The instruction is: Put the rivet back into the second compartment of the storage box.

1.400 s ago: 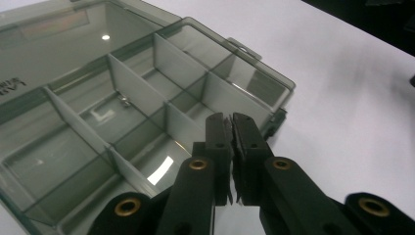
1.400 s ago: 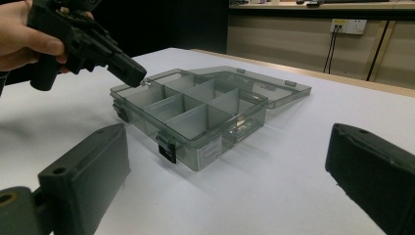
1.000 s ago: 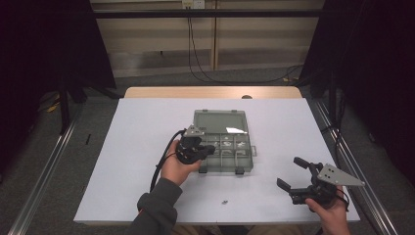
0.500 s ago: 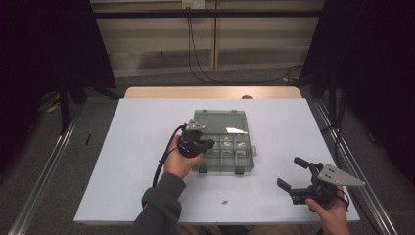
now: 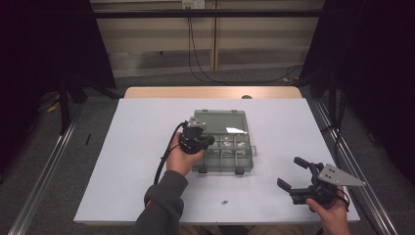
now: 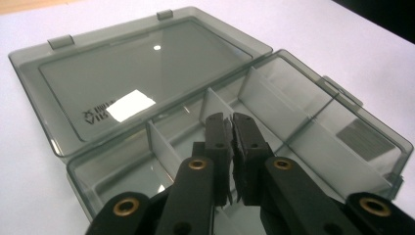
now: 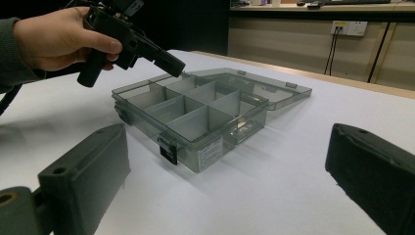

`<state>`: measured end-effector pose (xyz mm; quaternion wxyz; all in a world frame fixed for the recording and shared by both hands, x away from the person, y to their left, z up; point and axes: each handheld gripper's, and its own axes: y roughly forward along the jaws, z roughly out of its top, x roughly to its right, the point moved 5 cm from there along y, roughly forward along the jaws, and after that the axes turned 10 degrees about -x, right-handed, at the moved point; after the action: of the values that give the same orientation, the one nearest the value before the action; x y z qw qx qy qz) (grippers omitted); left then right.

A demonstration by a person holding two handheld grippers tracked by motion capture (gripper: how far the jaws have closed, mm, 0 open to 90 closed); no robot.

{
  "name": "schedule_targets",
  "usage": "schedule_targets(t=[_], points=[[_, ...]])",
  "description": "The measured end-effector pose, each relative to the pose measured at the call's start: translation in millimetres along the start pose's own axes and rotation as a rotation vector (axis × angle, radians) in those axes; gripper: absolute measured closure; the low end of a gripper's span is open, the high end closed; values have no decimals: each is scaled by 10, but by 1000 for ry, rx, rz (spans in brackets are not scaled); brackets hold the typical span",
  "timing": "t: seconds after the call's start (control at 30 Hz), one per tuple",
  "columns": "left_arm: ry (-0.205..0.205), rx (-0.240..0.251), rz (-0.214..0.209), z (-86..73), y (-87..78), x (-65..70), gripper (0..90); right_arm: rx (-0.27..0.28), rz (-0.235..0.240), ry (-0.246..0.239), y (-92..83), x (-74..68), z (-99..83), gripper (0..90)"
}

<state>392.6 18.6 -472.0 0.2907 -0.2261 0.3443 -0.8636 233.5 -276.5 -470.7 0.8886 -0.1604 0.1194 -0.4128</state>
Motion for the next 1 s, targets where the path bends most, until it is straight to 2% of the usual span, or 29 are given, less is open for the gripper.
schedule_targets(t=[0.07,0.1,0.23,0.37,0.53,0.6,0.87,1.0], points=[[1,3,12,1,3,-15,784,1,1,2,0,0,0,25],[-3,4,4,-1,2,-17,758,2,2,2,-2,0,0,25],[-20,3,-27,-19,-46,-14,726,3,0,4,-6,4,0,25],[3,11,-49,-52,-115,20,657,3,1,2,-6,2,0,25],[16,35,-98,-108,-199,83,604,3,1,1,-7,0,2,25],[34,27,-112,-145,-218,119,572,2,-1,3,-9,-1,2,25],[76,35,-165,-279,-299,289,390,-1,3,-3,1,-10,0,25],[79,43,-190,-359,-333,344,314,-5,6,-5,8,-18,-4,25]])
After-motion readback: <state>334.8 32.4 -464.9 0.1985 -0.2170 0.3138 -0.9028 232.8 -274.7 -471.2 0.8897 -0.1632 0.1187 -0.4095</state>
